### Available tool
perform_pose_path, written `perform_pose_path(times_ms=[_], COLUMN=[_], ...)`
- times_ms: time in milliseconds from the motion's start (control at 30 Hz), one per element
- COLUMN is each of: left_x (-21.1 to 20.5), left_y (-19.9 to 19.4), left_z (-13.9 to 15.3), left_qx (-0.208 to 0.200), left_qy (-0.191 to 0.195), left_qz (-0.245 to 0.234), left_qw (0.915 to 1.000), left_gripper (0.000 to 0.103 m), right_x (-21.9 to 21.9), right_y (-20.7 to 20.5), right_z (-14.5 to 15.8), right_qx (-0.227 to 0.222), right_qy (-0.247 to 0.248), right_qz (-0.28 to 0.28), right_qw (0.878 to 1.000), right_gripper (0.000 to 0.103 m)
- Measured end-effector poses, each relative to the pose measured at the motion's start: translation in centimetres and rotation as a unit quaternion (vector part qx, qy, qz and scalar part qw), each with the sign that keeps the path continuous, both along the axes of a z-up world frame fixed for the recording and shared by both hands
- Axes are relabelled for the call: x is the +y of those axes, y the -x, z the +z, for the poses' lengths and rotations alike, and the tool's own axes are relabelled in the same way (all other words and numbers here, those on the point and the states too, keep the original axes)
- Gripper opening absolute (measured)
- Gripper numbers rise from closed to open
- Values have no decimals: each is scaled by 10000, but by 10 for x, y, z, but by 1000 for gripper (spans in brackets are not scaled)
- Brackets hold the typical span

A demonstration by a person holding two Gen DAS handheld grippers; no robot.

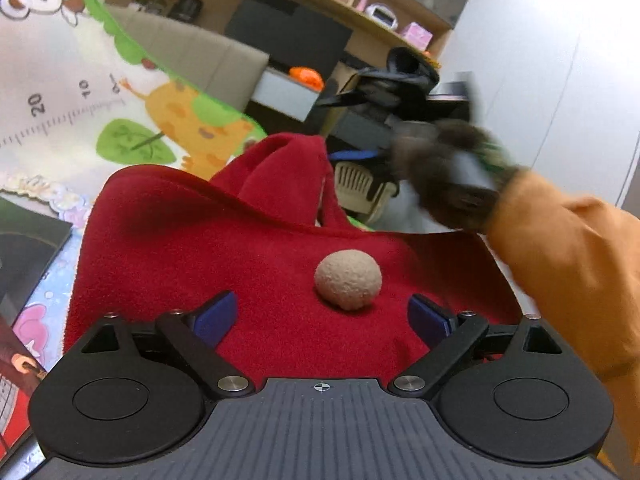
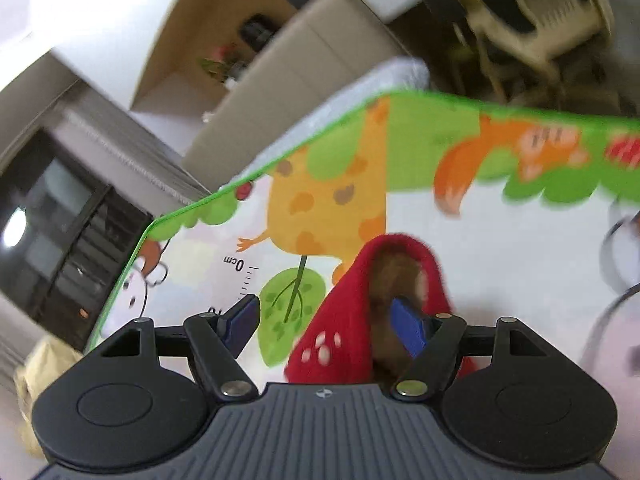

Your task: Fold clothes

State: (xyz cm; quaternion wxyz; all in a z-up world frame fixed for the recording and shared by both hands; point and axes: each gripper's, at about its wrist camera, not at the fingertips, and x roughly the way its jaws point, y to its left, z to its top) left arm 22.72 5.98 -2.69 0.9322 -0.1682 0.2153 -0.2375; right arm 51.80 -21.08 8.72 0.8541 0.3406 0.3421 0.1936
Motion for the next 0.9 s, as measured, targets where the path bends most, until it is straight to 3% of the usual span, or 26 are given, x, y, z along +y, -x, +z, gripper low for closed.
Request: perform_pose_path(times_ms=[67, 133, 233, 367, 467, 533, 667, 733, 800, 900], left_x=[-1, -1, 1, 1, 3, 7, 27, 40, 50, 58], left_y=[4, 8, 8, 5, 3, 4, 18, 32, 49, 62], left_z=[0, 1, 2, 1, 1, 2, 8, 13, 20, 36], left_qx=[-117, -125, -103, -95, -85, -19, 238, 298, 266, 128], left_qy=[-46, -23, 69, 152, 209, 346, 727, 838, 667, 200], left_qz=[-2, -24, -42, -40, -74, -137, 42, 115, 158, 355], left_qw=[9999, 9999, 9999, 9998, 9997, 9993, 9971, 9960, 9973, 9991], left_gripper=[96, 97, 97, 97, 98, 99, 99, 100, 101, 102], right_x=[13, 31, 46, 30, 3, -11, -25, -28, -30, -37], right_y=[-28, -43, -32, 74, 170, 222, 306, 334, 357, 385], right_z=[-19, -27, -6, 63, 81, 76, 36, 1, -27, -35], right_qx=[226, 160, -176, -1404, -1713, -1684, -1663, -1261, -972, -1295], right_qy=[-190, -292, -993, -1733, -1879, -1713, -466, 494, 1496, 2496], right_qz=[-80, 39, 496, 1716, 2178, 2254, 2296, 2285, 2211, 2037], right_qw=[9995, 9994, 9937, 9596, 9423, 9442, 9578, 9641, 9588, 9378], right_gripper=[73, 73, 73, 73, 74, 76, 77, 77, 77, 77])
